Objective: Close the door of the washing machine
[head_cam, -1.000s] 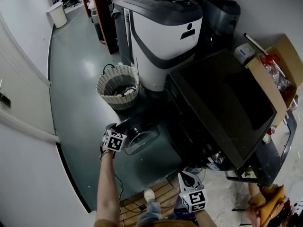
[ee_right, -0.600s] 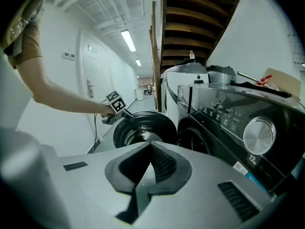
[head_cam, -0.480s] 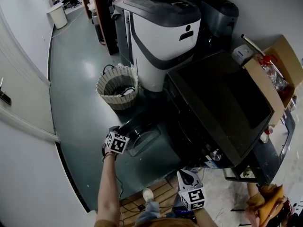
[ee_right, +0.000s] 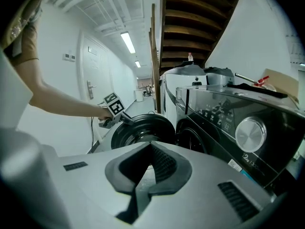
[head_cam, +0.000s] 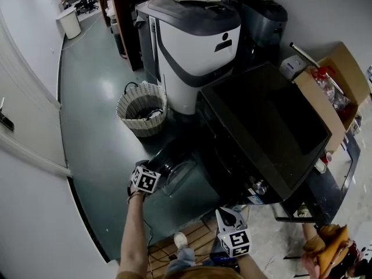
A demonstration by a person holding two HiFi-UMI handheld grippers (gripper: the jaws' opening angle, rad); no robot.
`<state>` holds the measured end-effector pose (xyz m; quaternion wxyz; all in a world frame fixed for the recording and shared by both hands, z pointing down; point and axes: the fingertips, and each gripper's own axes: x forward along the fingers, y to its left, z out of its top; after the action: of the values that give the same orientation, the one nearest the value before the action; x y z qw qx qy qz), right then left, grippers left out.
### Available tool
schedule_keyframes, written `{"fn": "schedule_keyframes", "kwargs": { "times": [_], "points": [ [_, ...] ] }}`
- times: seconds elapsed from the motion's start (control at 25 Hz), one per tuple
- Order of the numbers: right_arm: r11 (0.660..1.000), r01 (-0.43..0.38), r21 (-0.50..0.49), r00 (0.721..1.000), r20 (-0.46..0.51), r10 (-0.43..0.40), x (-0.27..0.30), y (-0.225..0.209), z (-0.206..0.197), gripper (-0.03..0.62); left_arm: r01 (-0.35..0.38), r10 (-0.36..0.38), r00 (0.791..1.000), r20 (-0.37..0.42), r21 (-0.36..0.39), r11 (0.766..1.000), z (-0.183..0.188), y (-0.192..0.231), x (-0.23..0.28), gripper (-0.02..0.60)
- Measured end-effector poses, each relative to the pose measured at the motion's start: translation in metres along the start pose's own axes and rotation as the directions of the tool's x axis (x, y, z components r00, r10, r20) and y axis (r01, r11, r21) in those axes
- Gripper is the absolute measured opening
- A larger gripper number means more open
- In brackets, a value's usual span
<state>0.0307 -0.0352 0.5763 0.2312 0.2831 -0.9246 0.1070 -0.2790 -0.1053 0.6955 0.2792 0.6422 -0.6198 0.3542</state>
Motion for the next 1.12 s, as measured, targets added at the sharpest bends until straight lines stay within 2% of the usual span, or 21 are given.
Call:
{"fn": "schedule_keyframes", "kwargs": {
  "times": [0.52,0.96,1.12],
  "points": [
    [0.999,0.047,0.012,0.998,0.031,-0.047,-0.016,-0.017,0.002,0.013,0.021,-0.021,1.0,-0.014,-0.019,1.0,-0.003,-0.032,-0.006,0.212],
    [0.997,0.079,0.02,0.994,0.069,-0.08,-0.022,-0.021,0.015,0.012,0.076,-0.077,0.997,-0.029,-0.031,0.997,-0.004,-0.057,-0.012,0.19],
    [0.996,0.083,0.024,0.994,0.072,-0.084,-0.022,-0.018,0.016,0.012,0.099,-0.1,0.995,-0.023,-0.06,0.993,-0.001,-0.064,-0.017,0.153]
  ]
}}
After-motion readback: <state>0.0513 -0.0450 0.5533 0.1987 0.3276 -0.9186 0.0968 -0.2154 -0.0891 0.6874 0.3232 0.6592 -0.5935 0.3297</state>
